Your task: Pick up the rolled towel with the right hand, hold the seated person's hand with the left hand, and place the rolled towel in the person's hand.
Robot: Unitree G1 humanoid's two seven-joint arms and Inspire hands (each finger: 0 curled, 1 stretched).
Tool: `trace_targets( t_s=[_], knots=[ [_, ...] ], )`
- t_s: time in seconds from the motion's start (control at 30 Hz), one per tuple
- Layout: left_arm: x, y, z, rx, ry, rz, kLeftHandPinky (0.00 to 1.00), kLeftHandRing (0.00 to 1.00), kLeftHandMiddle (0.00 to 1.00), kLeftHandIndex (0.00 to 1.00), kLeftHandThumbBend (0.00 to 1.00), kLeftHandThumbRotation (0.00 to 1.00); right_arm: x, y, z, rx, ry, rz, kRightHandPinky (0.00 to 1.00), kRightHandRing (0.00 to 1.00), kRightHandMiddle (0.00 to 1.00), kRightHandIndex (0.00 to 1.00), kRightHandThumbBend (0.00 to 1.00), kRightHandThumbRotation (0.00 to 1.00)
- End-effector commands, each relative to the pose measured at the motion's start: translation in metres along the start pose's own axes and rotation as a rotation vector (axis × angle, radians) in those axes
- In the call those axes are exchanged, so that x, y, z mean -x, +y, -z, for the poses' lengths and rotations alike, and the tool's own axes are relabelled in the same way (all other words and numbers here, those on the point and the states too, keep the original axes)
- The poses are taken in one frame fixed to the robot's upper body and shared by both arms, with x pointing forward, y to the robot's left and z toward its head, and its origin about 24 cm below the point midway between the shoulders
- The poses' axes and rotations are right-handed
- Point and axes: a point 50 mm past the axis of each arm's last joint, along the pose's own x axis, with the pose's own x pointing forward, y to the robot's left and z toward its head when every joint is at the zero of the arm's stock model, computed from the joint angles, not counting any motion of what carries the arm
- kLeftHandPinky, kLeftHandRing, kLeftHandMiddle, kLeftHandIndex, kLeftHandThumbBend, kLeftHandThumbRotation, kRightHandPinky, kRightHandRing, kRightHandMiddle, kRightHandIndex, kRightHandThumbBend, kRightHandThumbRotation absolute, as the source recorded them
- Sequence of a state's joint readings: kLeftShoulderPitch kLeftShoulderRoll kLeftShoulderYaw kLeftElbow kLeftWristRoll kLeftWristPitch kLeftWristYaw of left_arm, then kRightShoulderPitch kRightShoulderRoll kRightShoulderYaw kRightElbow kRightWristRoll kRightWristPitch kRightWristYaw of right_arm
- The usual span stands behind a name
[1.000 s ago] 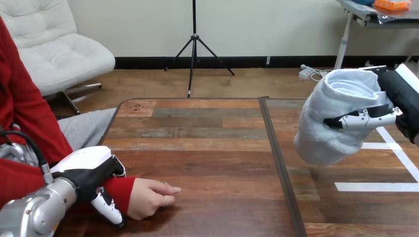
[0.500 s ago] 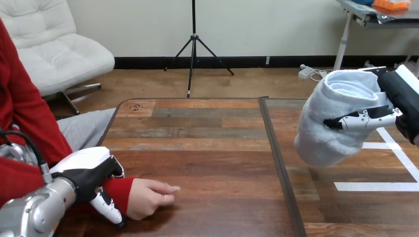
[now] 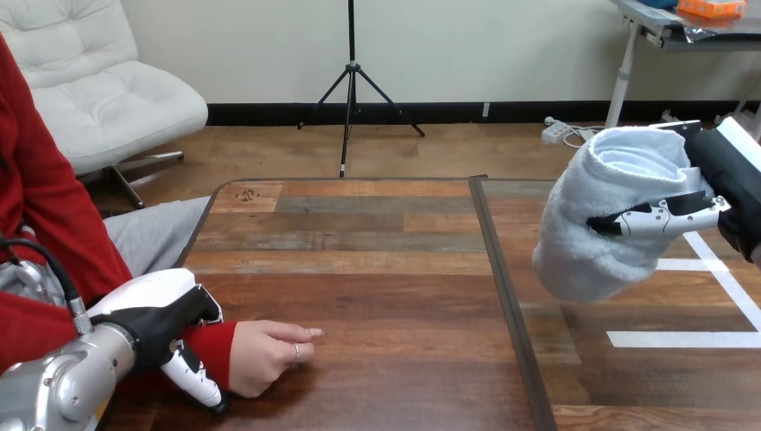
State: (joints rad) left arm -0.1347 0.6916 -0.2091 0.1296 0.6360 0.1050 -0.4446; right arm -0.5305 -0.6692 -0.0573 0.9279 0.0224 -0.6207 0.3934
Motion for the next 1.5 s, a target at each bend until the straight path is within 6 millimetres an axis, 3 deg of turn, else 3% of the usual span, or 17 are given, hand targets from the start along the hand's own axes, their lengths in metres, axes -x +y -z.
trace_targets(
  t_s=[0.0, 0.63, 1.47],
  knots=[
    [-0.001, 0.002, 0.006, -0.007, 0.015, -0.016, 0.22, 0.29, 0.38, 0.41, 0.75, 0.00, -0.012, -0.007, -0.021, -0.024, -0.112, 0.082, 0.29, 0.34, 0.40, 0.42, 0.87, 0.00],
    [0.009, 0.021, 0.006, -0.001, -0.017, -0.106, 0.18, 0.25, 0.34, 0.38, 0.74, 0.00, -0.014, -0.006, -0.021, -0.059, -0.112, 0.091, 0.33, 0.37, 0.41, 0.43, 0.87, 0.00],
    [0.025, 0.057, -0.005, -0.004, -0.125, -0.270, 0.19, 0.25, 0.34, 0.36, 0.74, 0.00, -0.021, 0.005, -0.023, -0.089, -0.121, 0.075, 0.30, 0.34, 0.39, 0.42, 0.87, 0.00]
  ],
)
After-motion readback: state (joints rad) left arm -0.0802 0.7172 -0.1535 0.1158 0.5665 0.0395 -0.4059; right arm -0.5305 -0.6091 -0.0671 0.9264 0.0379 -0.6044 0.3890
